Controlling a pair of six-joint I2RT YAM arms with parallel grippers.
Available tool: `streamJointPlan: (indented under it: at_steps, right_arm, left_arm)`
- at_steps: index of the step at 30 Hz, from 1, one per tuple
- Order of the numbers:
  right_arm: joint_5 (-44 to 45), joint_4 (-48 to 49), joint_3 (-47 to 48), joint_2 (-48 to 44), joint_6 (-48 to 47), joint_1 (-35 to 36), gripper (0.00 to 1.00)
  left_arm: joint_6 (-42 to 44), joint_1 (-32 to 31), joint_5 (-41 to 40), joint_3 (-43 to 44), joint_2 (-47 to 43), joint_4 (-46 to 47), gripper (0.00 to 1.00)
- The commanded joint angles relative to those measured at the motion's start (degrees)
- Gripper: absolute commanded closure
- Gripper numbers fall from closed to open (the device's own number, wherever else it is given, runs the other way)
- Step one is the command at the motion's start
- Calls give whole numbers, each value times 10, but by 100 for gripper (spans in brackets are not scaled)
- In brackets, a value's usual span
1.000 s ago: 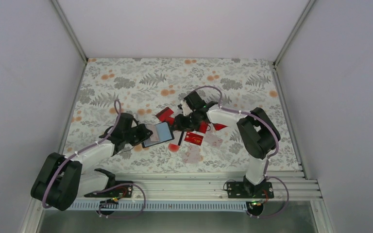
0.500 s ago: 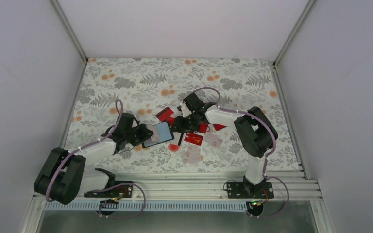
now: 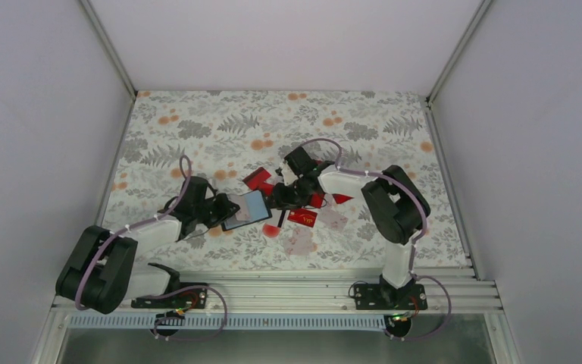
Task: Put the credit cards into the card holder
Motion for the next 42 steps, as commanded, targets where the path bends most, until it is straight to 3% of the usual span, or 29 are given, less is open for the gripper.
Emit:
streamJointPlan:
  at_steps: [1,12,27,42]
  right_arm:
    - [-8,11,10,12,-13,9,58]
    - [-10,10,10,18,-19,9,59]
    - [-15,12,7,23,-23,11,60]
    - [22,-42,35,-18,-54,13,56]
  left_arm:
    - [-12,6,9,-12,6,16,98]
    - [-42,7,18,-30,-11,15,98]
    - [-49,7,29,-37,36,63,98]
    - [-16,7,16,-9,14,15,98]
